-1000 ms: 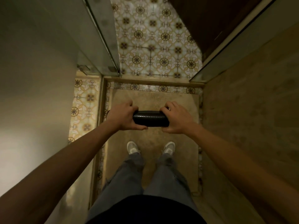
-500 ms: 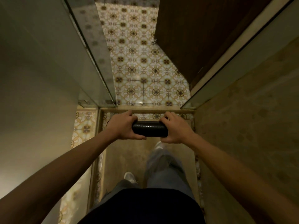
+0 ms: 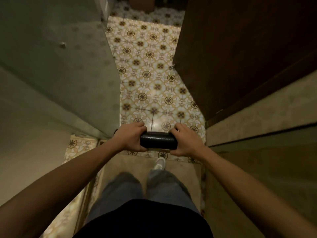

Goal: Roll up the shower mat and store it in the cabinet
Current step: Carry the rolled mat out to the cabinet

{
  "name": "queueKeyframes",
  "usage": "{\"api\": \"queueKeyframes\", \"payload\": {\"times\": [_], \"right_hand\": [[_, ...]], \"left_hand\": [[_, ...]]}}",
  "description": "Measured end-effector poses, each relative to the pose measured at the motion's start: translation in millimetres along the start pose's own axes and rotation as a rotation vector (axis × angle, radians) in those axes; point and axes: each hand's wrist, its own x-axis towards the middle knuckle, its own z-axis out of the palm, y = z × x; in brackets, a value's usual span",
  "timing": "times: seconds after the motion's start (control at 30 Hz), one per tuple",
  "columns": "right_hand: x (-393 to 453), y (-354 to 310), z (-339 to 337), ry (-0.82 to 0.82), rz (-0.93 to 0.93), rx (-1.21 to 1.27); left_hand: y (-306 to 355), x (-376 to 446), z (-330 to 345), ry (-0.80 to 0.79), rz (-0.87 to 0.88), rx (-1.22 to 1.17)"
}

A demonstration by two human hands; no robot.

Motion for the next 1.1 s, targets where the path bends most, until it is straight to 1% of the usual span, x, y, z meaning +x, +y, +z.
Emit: {"api": "queueKeyframes", "payload": {"times": [0.17, 0.33, 0.53, 0.73, 0.93, 1.03, 1.1], "right_hand": [[69, 58, -48, -0.008, -0.032, -0.023], [149, 104, -77, -0.008, -0.040, -0.037], [282, 173, -118, -0.062, -0.101, -0.108], [415, 230, -181, -0.098, -0.122, -0.096], [529, 265, -232, -0.077, -0.138, -0.083], [589, 285, -251, -0.087, -0.173, -0.084], [632, 303, -261, -0.119, -0.216, -0.103]], "left_hand": [[-28, 71, -38, 0.043, -0.052, 0.002], [-78, 143, -68, 0.048, -0.083, -0.009], [-161, 251, -88, 0.055, -0.140, -0.074], [-251, 357, -139, 0.033, -0.185, -0.120], [-337, 433, -195, 0.052, -0.207, -0.091], [-375, 468, -214, 0.068, -0.258, -0.102], [-398, 494, -219, 0.051, -0.311, -0.117]]}}
